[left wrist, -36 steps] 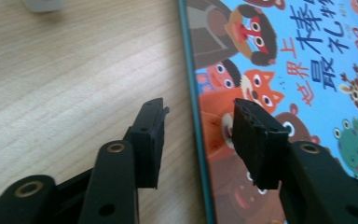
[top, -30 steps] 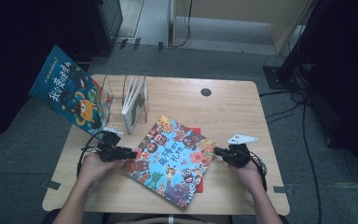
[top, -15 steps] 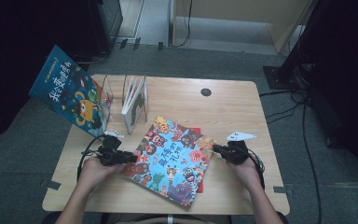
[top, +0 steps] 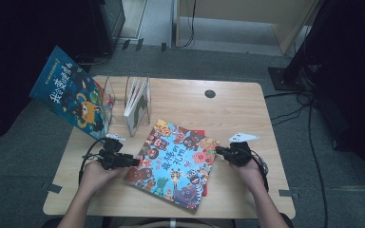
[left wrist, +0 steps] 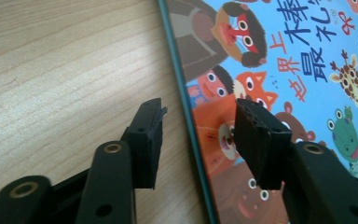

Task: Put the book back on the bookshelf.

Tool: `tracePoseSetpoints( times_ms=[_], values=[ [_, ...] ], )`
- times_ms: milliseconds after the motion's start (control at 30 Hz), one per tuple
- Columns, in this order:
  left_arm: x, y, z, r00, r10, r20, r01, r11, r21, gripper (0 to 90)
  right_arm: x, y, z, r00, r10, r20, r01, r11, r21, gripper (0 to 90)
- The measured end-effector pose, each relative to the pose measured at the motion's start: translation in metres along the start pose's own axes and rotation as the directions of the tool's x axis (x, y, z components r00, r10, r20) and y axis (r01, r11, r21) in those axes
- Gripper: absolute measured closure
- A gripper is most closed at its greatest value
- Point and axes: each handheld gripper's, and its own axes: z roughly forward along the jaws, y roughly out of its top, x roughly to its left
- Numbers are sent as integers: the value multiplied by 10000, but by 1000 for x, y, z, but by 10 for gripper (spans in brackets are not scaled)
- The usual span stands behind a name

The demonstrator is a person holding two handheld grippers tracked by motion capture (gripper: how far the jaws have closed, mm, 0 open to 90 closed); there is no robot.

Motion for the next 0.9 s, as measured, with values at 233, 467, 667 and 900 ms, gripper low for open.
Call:
tracePoseSetpoints(
  times_ms=[233,467,667,900],
  values=[
    [5,7,0,9998,-130,172,132,9998,-127,456,13,-2,0,9995,-230,-238,229,9997,-31,900],
    [8,13,3,9993,-149,337,154,9998,-121,430,22,-7,-4,9983,-475,-349,478,9988,51,900],
    [8,19,7,9995,-53,302,51,10000,57,427,24,-12,-7,9980,-419,-483,420,9991,-6,900],
    [12,28,14,9987,-287,432,274,9991,312,424,30,-20,-10,9950,-818,-567,838,9959,336,900]
  ],
)
